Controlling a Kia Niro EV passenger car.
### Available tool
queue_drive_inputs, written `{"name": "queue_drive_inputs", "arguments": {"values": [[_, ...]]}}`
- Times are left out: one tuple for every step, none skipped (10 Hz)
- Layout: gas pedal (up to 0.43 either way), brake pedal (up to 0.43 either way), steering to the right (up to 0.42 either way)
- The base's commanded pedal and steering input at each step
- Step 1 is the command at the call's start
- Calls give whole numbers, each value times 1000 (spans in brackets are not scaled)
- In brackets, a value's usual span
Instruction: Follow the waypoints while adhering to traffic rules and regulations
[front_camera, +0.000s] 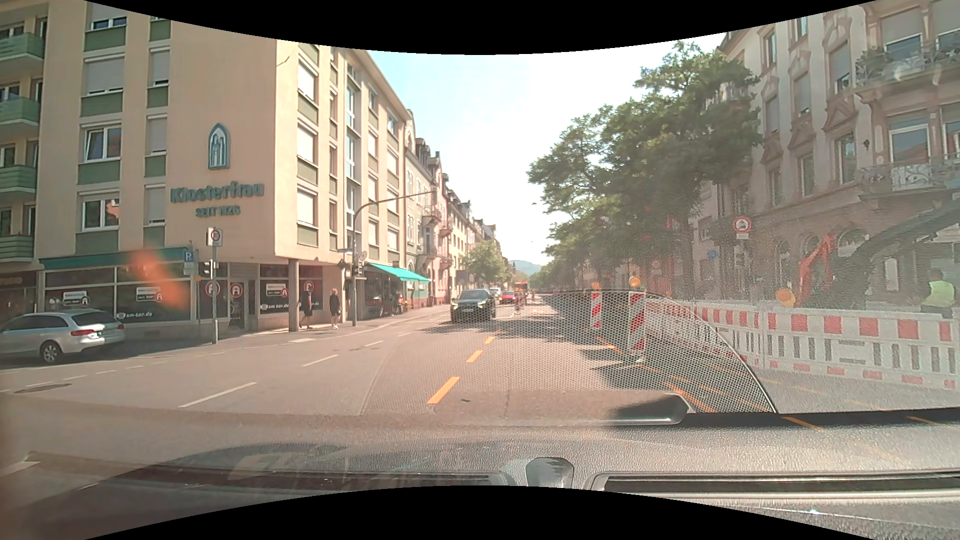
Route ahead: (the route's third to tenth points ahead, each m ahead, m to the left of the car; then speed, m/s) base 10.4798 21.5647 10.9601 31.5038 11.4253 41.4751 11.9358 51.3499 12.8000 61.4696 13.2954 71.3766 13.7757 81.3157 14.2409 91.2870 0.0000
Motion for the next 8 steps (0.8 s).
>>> {"name": "queue_drive_inputs", "arguments": {"values": [[0, 24, -1], [0, 18, -1], [0, 18, -1], [0, 18, -1], [0, 18, -1], [0, 18, -1], [0, 18, -1], [0, 18, -1]]}}
